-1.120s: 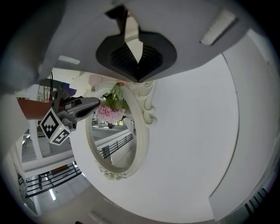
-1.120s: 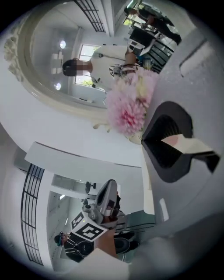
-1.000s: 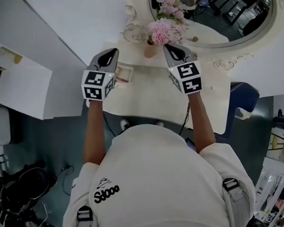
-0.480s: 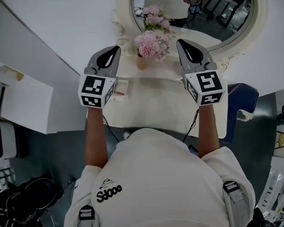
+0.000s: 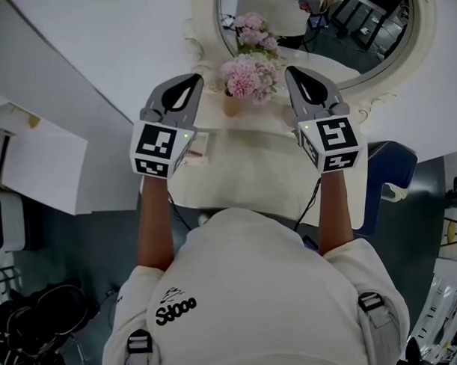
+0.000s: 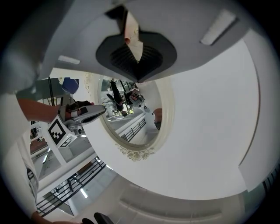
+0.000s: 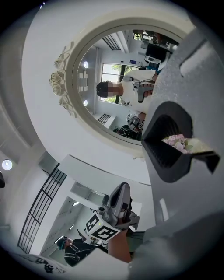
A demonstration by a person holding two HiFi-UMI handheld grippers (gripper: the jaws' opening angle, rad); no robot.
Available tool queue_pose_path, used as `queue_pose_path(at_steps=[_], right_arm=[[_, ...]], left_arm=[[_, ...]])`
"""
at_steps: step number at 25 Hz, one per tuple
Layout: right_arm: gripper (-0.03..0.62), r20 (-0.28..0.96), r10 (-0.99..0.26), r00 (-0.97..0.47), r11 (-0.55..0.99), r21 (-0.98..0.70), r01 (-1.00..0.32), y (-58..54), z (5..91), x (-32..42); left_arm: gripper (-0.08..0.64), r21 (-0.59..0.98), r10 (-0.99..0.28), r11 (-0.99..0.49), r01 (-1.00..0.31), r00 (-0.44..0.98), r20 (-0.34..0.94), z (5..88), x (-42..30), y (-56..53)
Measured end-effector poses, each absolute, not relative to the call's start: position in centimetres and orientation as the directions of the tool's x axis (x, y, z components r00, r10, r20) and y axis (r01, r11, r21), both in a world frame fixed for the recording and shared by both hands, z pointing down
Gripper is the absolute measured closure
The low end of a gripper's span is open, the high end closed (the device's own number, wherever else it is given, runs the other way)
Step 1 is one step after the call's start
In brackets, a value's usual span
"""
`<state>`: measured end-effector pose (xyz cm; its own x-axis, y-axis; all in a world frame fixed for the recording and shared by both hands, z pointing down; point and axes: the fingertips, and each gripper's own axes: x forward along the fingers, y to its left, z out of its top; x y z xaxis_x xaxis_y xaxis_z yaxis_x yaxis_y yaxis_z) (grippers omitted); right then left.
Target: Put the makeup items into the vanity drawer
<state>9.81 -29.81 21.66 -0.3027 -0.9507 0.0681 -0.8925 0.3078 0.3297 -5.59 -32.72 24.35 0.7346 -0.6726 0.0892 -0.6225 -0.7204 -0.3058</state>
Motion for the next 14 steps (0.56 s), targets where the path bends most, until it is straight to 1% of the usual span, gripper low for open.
queue_pose_path(at_steps=[14], right_arm=[[0.591,0.083,-0.947,-0.310,0.319,0.335,-0.886,-30.26,22.15,8.90]], left_arm=[[0.543,-0.293,-0.672,-0.715,-0.635,0.740,0.035,23.76,-6.20,-32.58]])
